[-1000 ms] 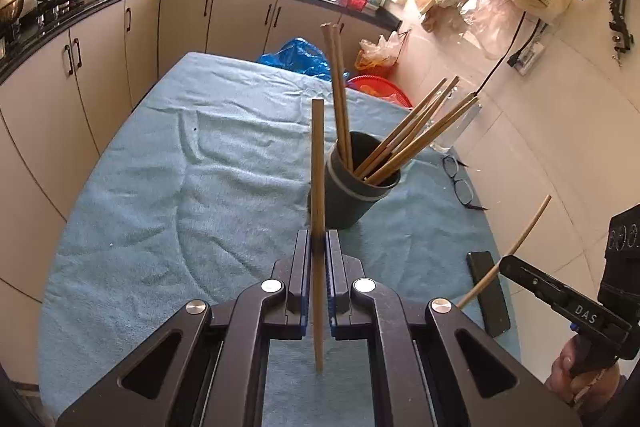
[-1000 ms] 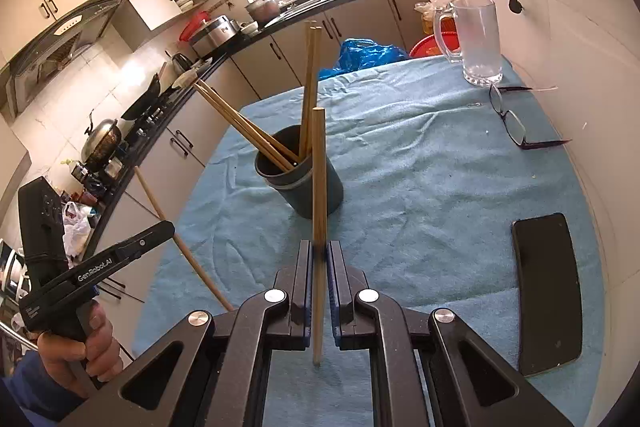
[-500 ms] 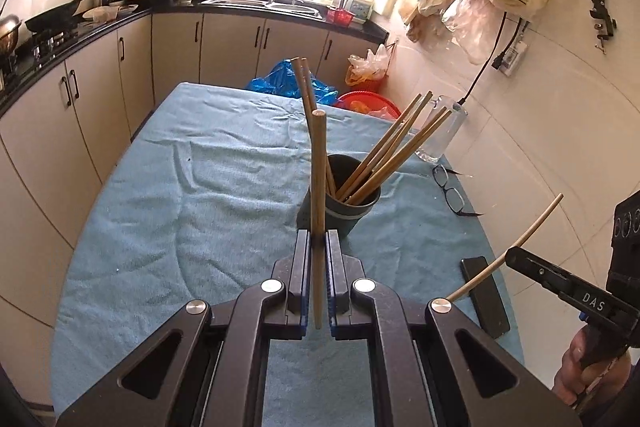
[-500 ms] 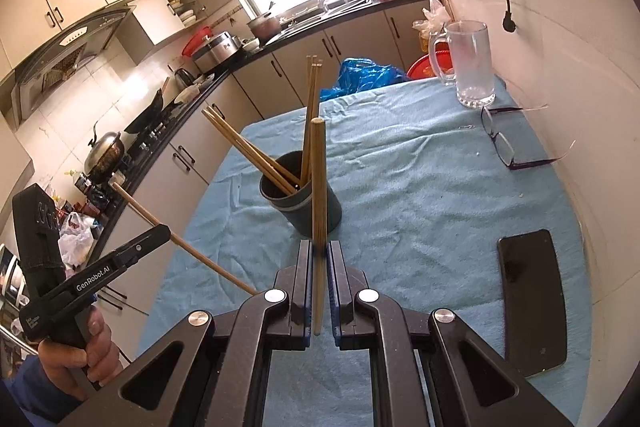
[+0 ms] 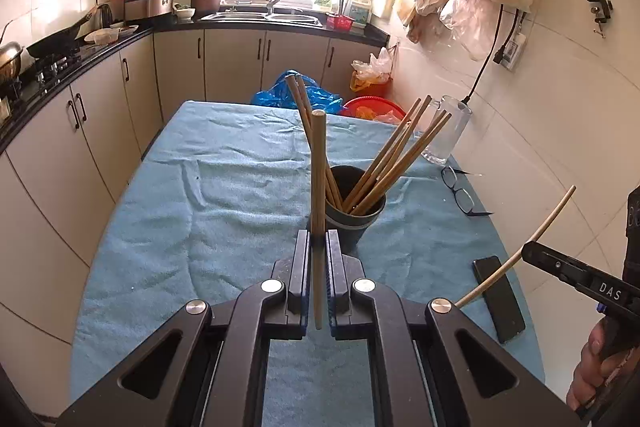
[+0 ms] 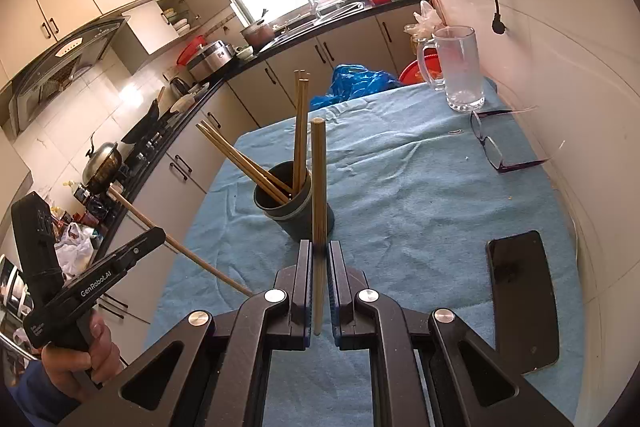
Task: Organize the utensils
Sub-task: 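Lift both held chopsticks upright and carry them to the black holder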
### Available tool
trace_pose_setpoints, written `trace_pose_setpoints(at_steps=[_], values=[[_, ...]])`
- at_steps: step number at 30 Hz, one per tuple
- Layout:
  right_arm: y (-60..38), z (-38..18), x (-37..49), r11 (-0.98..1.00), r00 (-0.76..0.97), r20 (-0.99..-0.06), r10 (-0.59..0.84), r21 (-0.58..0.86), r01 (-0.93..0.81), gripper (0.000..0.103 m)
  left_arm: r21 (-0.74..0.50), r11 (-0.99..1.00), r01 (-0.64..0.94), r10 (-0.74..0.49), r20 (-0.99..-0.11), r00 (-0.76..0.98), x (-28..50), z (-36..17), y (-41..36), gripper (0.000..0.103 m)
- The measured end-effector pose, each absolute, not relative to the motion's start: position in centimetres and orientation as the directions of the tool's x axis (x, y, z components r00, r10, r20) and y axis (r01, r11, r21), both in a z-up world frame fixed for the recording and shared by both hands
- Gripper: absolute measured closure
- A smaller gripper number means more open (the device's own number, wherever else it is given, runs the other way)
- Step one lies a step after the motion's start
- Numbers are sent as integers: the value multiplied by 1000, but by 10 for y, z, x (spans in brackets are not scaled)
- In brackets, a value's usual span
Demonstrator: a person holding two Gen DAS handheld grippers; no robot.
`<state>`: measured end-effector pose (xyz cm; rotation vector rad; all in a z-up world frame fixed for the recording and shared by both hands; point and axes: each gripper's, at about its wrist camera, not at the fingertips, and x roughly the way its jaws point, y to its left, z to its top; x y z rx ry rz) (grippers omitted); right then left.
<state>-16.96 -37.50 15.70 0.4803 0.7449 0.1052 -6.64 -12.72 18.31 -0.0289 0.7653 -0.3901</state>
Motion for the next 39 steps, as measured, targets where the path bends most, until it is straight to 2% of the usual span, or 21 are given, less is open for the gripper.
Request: trace_pose_setpoints(at_steps=[39], values=[[-385, 188, -150, 885, 779, -577, 246, 462, 63, 95, -127, 924, 362, -354, -646, 677, -54, 197, -134, 97]])
